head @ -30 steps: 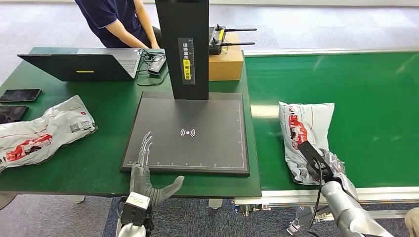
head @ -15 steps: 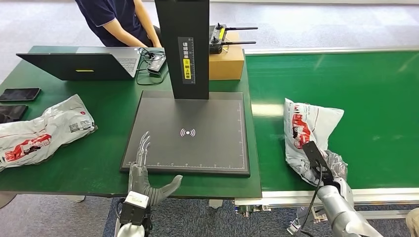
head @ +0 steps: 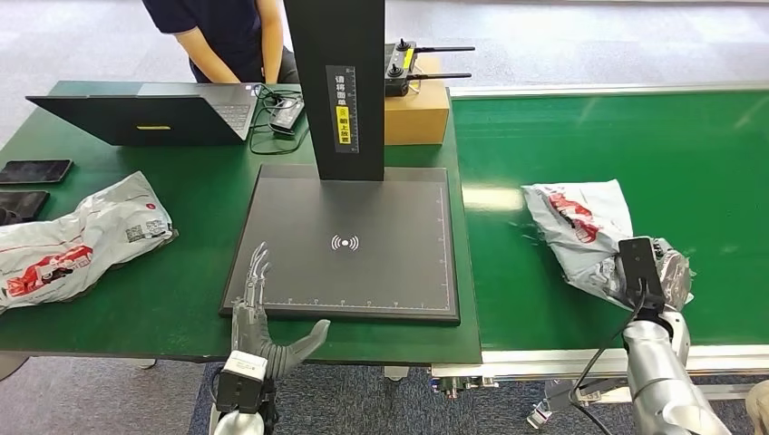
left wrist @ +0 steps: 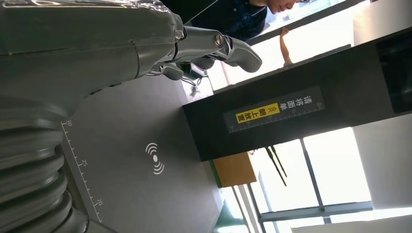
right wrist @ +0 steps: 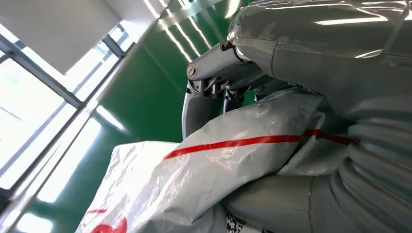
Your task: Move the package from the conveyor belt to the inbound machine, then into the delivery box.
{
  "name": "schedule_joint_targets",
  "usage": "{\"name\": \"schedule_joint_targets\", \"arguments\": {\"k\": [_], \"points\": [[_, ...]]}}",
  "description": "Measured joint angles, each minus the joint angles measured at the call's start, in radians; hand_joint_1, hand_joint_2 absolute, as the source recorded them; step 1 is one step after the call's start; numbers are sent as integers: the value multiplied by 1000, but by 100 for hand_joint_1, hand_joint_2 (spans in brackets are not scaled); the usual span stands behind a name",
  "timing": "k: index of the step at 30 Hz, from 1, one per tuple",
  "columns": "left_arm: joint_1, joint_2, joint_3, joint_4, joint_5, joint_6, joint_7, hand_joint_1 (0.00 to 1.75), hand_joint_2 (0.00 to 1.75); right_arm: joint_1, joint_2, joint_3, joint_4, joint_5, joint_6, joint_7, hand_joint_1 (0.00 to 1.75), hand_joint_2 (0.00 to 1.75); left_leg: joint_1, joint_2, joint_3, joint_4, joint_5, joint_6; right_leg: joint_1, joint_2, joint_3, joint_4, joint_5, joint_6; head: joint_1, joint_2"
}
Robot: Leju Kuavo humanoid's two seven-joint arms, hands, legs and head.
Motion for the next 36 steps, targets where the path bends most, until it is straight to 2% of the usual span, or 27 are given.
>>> {"name": "schedule_joint_targets", "arguments": {"k": [7, 18, 28, 36], "points": [[0, 0, -11, 0, 12, 13, 0, 0, 175, 39, 40, 151, -223, 42, 9, 49, 168, 175, 0, 1, -1, -1, 0, -1, 1, 1, -2, 0, 0, 0, 0, 0], [2, 0, -16, -5, 13, 9, 0, 0, 175, 47, 101, 400, -425, 115, 9, 100, 164, 175, 1, 0, -2, -1, 1, -2, 1, 1, -2, 1, 0, 0, 0, 0], [-8, 5, -51, -5, 58, 37, 0, 0, 175, -43, 134, 706, -455, 140, 26, 101, 166, 175, 1, 0, -2, -1, 1, -2, 1, 1, -3, 1, 0, 0, 0, 0], [-54, 21, -107, 0, 102, 46, 0, 0, 175, -120, 233, 958, -400, 133, -7, 91, 168, 175, 1, 1, -3, -1, 2, -3, 2, 1, -4, 2, 0, -1, 0, 0]]}}
